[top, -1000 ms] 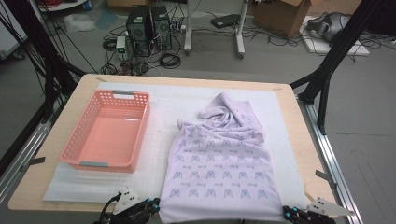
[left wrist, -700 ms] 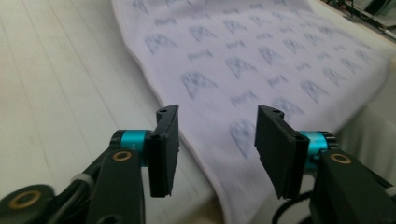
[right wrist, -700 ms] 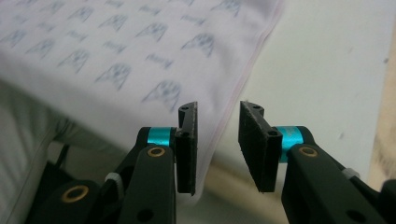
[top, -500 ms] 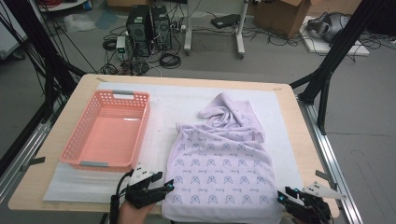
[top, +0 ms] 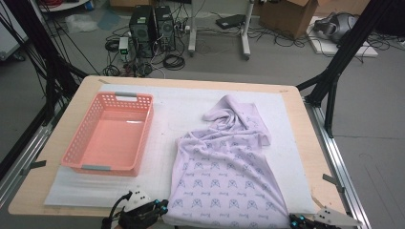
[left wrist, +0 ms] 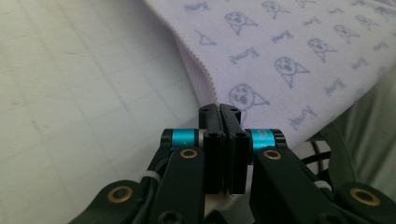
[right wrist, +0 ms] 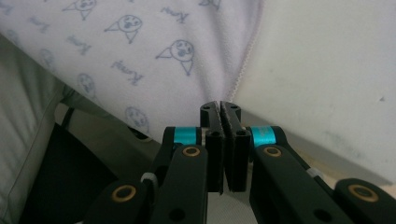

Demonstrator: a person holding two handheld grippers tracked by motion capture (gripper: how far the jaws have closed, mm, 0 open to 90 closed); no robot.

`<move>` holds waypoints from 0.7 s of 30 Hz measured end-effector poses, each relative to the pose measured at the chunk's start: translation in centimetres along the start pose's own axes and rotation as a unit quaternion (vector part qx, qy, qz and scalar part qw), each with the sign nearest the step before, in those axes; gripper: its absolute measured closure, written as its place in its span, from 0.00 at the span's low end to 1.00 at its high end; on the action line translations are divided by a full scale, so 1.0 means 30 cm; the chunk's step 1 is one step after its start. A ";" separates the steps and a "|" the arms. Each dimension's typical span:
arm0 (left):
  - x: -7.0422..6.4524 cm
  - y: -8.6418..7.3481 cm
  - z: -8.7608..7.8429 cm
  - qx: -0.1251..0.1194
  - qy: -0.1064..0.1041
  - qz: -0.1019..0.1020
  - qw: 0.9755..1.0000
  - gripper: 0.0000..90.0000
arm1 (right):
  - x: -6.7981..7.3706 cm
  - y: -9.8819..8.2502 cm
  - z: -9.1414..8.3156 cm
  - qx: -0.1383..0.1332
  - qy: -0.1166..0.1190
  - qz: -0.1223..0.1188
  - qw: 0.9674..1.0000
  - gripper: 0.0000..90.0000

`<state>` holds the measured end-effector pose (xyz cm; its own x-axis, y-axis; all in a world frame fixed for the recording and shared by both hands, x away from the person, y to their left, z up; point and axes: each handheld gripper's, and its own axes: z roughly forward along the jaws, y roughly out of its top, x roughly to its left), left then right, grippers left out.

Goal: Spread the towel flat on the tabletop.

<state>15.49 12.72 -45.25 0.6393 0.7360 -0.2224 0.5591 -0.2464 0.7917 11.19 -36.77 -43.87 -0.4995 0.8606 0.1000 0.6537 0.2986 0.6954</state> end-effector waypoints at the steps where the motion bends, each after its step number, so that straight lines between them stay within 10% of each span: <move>1: -0.006 0.004 0.000 -0.010 0.001 0.004 1.000 0.94 | 0.008 -0.003 -0.007 -0.002 0.001 -0.002 1.000 0.97; 5: 0.011 0.045 0.018 -0.050 0.015 -0.007 0.999 0.63 | 0.003 0.022 -0.009 -0.033 -0.007 0.012 0.999 0.79; 12: 0.083 0.126 0.112 -0.045 0.037 -0.038 0.998 0.55 | -0.047 0.112 0.101 -0.039 -0.032 0.013 0.999 0.71; 16: 0.079 0.137 0.172 -0.023 0.050 -0.015 0.998 0.55 | -0.057 0.160 0.185 -0.027 -0.040 0.011 0.999 0.74; 19: 0.056 0.129 0.171 -0.013 0.079 0.017 0.997 0.92 | -0.059 0.161 0.185 -0.031 -0.027 0.010 0.999 0.95; 21: 0.048 0.127 0.158 -0.004 0.076 0.009 0.997 0.98 | -0.058 0.153 0.174 -0.028 -0.025 0.008 0.999 0.96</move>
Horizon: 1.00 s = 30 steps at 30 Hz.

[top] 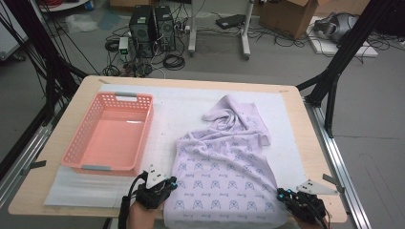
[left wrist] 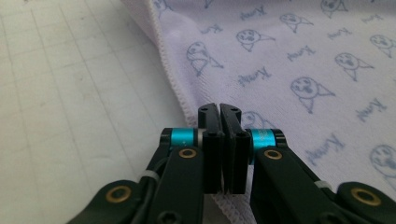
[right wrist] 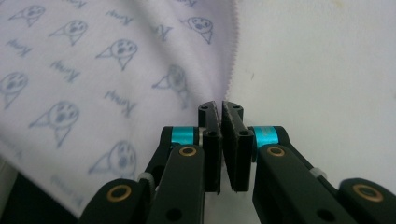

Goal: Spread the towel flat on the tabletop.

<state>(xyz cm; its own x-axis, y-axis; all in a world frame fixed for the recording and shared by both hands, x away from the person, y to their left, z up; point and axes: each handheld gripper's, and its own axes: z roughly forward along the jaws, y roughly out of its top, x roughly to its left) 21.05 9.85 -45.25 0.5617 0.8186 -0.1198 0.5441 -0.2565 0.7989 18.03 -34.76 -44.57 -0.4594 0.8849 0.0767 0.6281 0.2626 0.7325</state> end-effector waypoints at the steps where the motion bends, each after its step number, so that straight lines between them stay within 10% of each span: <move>1: -0.002 -0.005 -0.013 0.003 -0.005 -0.003 1.000 0.98 | -0.001 -0.008 -0.013 0.003 0.004 0.003 1.000 0.96; 11: -0.051 -0.111 -0.145 -0.006 -0.066 0.003 0.998 0.83 | 0.046 -0.145 -0.174 0.023 0.042 -0.008 0.999 0.95; 18: 0.011 -0.013 -0.080 -0.043 -0.050 -0.029 0.997 0.61 | 0.021 -0.072 -0.140 -0.025 0.017 0.017 0.999 0.78; 23: 0.019 0.055 0.040 0.011 -0.048 -0.023 0.998 0.57 | 0.013 0.001 -0.027 -0.014 0.003 0.014 1.000 0.68; 26: 0.007 0.054 0.054 0.019 -0.013 0.001 1.000 0.71 | 0.011 0.025 0.028 0.006 -0.010 0.003 1.000 0.73; 28: 0.016 0.040 0.040 0.014 -0.021 -0.009 1.000 0.94 | -0.001 0.024 0.023 0.005 0.004 0.003 1.000 0.92; 30: 0.019 0.020 0.013 0.014 -0.022 -0.011 1.000 0.95 | -0.001 0.011 0.007 0.008 0.009 0.001 1.000 0.94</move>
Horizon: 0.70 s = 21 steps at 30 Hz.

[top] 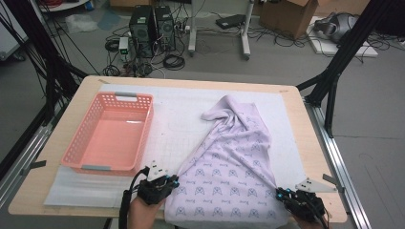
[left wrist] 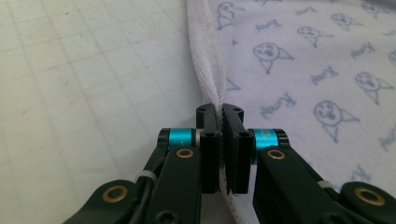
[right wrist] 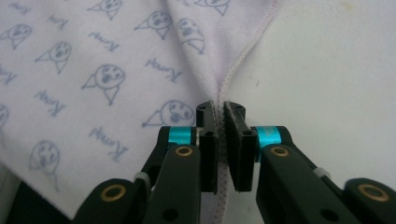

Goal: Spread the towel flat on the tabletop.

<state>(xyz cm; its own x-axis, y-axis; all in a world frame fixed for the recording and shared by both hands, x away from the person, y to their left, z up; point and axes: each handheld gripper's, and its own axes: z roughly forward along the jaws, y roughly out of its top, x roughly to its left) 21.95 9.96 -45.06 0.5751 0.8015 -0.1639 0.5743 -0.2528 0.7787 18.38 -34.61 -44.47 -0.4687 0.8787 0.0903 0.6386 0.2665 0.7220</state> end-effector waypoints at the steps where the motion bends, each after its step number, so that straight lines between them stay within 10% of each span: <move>1: 0.002 -0.012 -0.016 0.001 -0.006 -0.004 1.000 0.95 | 0.003 -0.009 -0.012 0.002 0.002 -0.001 1.000 0.95; 9: -0.070 -0.117 -0.120 -0.012 -0.049 -0.002 0.999 0.94 | 0.052 -0.118 -0.137 0.020 0.023 -0.012 0.999 0.94; 13: -0.064 -0.091 -0.113 -0.053 -0.045 -0.011 0.998 0.67 | 0.054 -0.102 -0.156 -0.022 0.020 0.008 1.000 0.66; 21: 0.022 0.033 -0.008 -0.044 -0.052 -0.057 0.996 0.58 | -0.010 -0.018 -0.064 -0.043 0.003 0.039 0.998 0.63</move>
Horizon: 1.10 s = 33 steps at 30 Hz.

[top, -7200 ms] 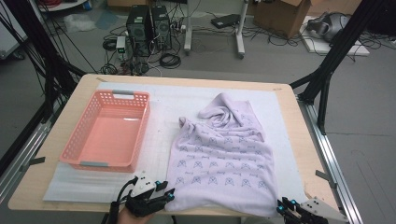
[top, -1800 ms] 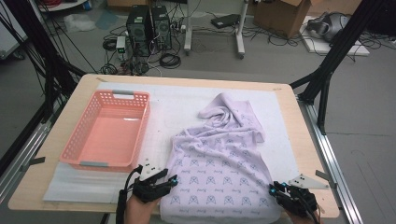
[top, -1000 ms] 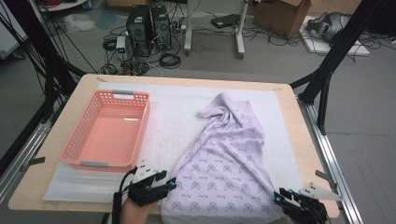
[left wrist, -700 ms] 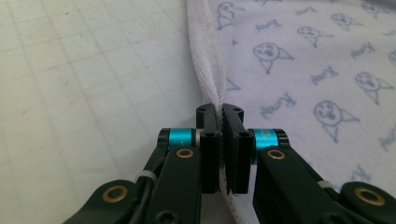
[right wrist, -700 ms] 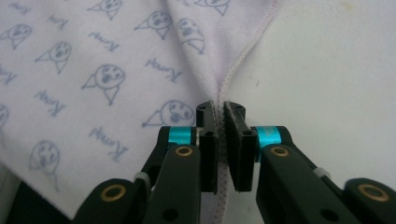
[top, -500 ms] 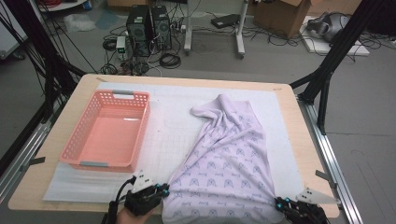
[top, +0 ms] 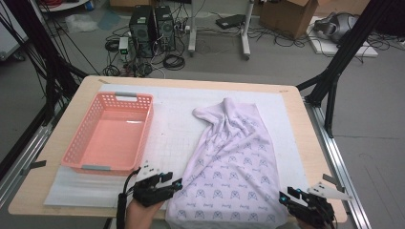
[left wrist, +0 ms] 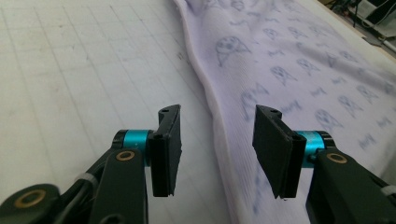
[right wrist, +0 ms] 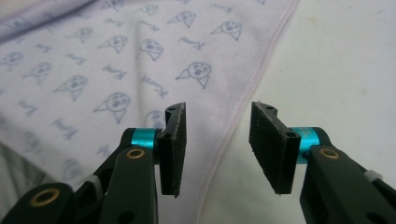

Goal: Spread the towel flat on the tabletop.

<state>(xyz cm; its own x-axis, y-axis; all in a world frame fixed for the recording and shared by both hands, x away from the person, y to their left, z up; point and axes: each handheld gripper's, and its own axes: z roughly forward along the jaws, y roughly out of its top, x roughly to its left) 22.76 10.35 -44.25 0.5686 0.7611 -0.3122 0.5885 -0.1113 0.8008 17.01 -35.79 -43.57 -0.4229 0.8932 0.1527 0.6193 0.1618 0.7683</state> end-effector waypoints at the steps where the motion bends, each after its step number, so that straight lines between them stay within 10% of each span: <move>1: 0.004 0.016 0.020 0.006 -0.002 -0.002 1.000 0.58 | 0.001 0.006 0.025 0.012 -0.001 -0.005 1.000 0.64; 5: 0.005 0.067 0.080 0.019 0.004 0.006 1.000 0.58 | 0.013 0.010 0.067 0.041 -0.007 -0.049 0.998 0.97; 12: 0.005 0.090 0.133 0.036 0.015 0.015 0.999 0.57 | -0.025 -0.033 -0.036 0.067 -0.015 -0.047 0.997 0.97; 17: 0.000 0.106 0.192 0.054 0.020 0.022 0.998 0.57 | -0.037 -0.036 -0.055 0.028 -0.005 -0.022 0.999 0.78; 21: -0.035 0.106 0.215 0.064 0.079 0.117 0.988 0.81 | -0.035 -0.031 -0.061 0.011 -0.005 -0.027 1.000 0.73; 23: -0.032 0.106 0.208 0.066 0.073 0.107 0.989 0.97 | -0.034 -0.032 -0.058 0.012 -0.003 -0.028 1.000 0.73; 33: -0.001 -0.006 0.038 0.037 0.081 0.055 0.995 0.98 | -0.034 -0.044 -0.066 0.009 -0.004 -0.025 1.000 0.74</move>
<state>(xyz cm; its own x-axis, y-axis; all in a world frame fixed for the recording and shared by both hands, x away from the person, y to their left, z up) 23.29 9.62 -44.97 0.5354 0.8339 -0.1342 0.5726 -0.2416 0.7834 15.33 -37.74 -43.52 -0.4480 0.8873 0.1097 0.6097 0.2135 0.7633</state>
